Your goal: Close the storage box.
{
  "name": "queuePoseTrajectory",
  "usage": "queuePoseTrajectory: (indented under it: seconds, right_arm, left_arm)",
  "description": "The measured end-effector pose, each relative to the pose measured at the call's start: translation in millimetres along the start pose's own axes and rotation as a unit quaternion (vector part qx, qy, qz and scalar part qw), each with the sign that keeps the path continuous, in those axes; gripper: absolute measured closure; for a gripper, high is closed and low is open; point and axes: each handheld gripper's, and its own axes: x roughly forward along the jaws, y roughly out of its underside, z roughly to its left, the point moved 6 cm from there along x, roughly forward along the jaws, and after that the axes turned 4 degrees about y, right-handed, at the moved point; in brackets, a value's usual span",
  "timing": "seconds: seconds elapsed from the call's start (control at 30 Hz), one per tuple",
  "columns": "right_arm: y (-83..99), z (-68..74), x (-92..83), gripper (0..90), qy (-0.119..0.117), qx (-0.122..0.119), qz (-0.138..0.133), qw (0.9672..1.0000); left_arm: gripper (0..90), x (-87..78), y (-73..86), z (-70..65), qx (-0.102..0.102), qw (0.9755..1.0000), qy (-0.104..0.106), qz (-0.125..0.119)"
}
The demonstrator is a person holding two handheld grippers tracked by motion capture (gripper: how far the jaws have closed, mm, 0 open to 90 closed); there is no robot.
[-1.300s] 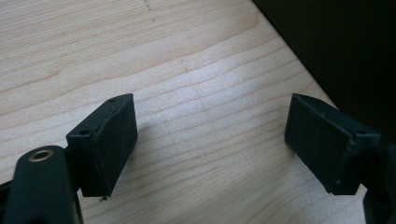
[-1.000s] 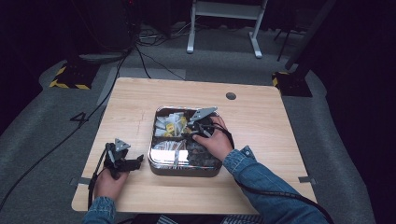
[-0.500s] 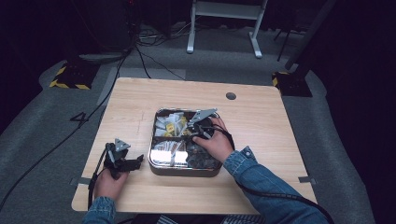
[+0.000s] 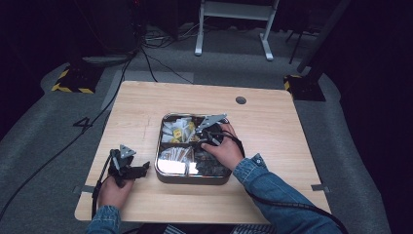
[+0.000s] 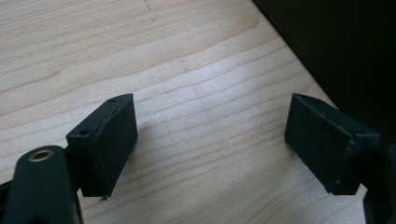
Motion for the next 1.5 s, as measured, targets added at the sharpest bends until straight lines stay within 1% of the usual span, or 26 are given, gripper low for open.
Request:
queuePoseTrajectory:
  seconds: [0.23,0.33,0.5,0.6,0.67,0.83,1.07,1.17,1.23,1.5]
  right_arm:
    - [0.3,0.2,0.1,58.4,-0.003,0.003,0.002,1.0]
    - [0.8,-0.8,1.0,58.3,-0.008,0.01,-0.001,0.9999]
    - [1.3,-0.7,0.8,58.0,-0.007,0.011,-0.004,0.9999]
    - [1.0,-0.6,0.6,54.4,-0.012,0.016,-0.006,0.9998]
    - [0.1,-1.1,-0.1,50.8,-0.009,0.015,-0.012,0.9998]
    - [-3.0,-3.0,-5.6,46.3,-0.008,0.019,-0.022,0.9996]
    - [-7.9,-8.7,-23.8,44.5,-0.009,0.023,-0.044,0.9987]
    - [-9.3,-13.5,-34.2,44.0,-0.009,0.025,-0.054,0.9982]
    - [-9.6,-17.0,-42.2,43.8,-0.009,0.032,-0.061,0.9976]
    - [-5.4,-31.8,-69.4,43.0,0.001,0.044,-0.081,0.9958]
  left_arm:
    - [17.6,0.0,0.0,0.0,0.0,1.0,0.0,0.0]
    - [17.6,0.0,0.0,0.0,0.0,1.0,0.0,0.0]
    - [17.6,0.0,0.0,0.0,0.0,1.0,0.0,0.0]
    - [17.6,0.0,0.0,0.0,0.0,1.0,0.0,0.0]
    - [17.6,0.0,0.0,0.0,0.0,1.0,0.0,0.0]
    - [17.6,0.0,0.0,0.0,0.0,1.0,0.0,0.0]
    - [17.6,-0.2,0.2,-0.1,0.0,1.0,-0.001,0.0]
    - [17.6,-0.5,0.7,-0.5,-0.002,1.0,-0.002,-0.001]
    - [17.6,-0.5,0.7,-0.6,-0.002,1.0,-0.002,-0.001]
    - [17.6,-0.6,0.7,-0.5,-0.002,1.0,-0.002,0.0]
